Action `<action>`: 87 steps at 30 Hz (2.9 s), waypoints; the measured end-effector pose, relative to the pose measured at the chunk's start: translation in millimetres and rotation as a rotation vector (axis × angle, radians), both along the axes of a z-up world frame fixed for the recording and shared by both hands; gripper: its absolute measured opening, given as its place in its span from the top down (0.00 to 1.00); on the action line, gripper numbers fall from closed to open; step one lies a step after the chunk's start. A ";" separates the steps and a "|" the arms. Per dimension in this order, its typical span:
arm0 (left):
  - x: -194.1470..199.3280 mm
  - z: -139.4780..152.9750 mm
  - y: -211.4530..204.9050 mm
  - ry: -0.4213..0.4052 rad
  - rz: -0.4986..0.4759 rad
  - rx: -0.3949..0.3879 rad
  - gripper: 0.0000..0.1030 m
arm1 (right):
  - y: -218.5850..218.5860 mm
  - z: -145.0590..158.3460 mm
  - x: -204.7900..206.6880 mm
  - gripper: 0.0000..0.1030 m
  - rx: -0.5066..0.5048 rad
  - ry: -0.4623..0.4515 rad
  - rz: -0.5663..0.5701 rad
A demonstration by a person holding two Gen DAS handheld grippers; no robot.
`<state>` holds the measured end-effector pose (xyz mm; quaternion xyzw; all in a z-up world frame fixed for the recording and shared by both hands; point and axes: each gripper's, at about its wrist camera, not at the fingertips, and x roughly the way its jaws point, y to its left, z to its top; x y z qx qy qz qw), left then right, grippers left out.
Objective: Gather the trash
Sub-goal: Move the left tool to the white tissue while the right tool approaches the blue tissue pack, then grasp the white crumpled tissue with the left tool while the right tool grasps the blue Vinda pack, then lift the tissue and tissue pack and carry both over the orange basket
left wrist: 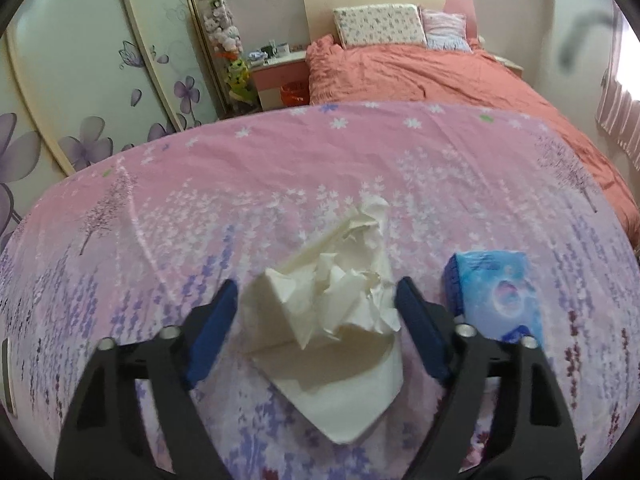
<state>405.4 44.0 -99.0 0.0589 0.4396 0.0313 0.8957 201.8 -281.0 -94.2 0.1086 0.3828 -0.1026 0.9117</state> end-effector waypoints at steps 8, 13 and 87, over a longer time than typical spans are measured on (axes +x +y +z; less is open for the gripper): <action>-19.9 1.4 36.5 -0.013 0.059 0.059 0.30 | 27.8 -0.3 6.8 0.37 0.009 0.007 0.056; -59.3 1.2 82.2 -0.018 0.096 0.067 0.30 | 54.8 -3.5 16.3 0.37 0.016 0.015 0.115; -68.2 -6.2 122.2 0.017 0.131 -0.122 0.27 | 154.4 -20.5 86.4 0.43 -0.050 0.109 0.195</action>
